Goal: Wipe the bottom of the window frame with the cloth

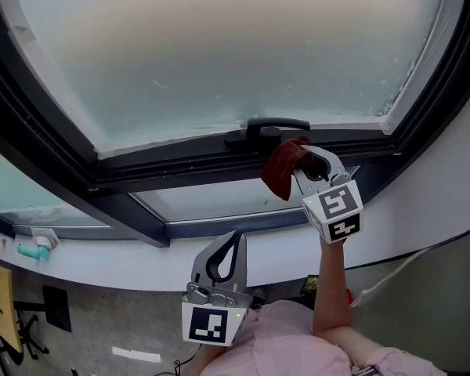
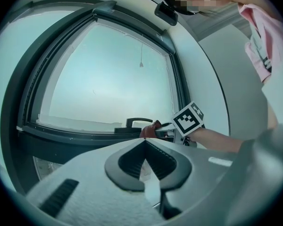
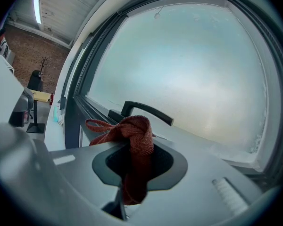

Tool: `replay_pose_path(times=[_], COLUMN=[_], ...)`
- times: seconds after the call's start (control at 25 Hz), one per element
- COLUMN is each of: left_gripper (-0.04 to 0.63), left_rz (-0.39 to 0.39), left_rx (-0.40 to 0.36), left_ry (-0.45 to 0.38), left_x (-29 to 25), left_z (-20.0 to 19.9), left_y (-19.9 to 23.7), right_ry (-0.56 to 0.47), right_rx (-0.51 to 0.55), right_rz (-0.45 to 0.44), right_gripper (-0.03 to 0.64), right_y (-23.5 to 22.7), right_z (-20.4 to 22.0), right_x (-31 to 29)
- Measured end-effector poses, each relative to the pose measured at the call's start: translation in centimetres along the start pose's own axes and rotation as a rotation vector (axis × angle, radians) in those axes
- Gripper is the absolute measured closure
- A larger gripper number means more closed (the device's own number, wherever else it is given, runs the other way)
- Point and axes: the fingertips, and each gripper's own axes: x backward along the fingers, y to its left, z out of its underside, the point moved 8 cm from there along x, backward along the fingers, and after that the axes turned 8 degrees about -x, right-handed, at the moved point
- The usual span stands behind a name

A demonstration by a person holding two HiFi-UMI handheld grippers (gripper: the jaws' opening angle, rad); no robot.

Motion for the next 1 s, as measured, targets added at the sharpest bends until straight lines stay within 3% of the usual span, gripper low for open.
replay_pose_path(times=[0.28,0.48,1.0], left_gripper=[0.601,0.601,0.601], left_rz=[0.031,0.085,0.068], left_rx=[0.042,0.053,0.119], left_ry=[-0.047,-0.033,-0.052], left_x=[-0.4,-0.9,-0.9], left_z=[0.7,1.6,2.5], left_y=[-2.4,-3.3,-2.6], right_ry=[-0.010,-0.015,-0.011], right_rx=[-0.010,-0.016,-0.019], right_rz=[-0.005,-0.004,-0.003], right_gripper=[0.551,0.551,0.551], right_y=[-0.7,-0.8,-0.6], right_z=[0.3,0.2,0.3], right_x=[0.4,0.2,0.3])
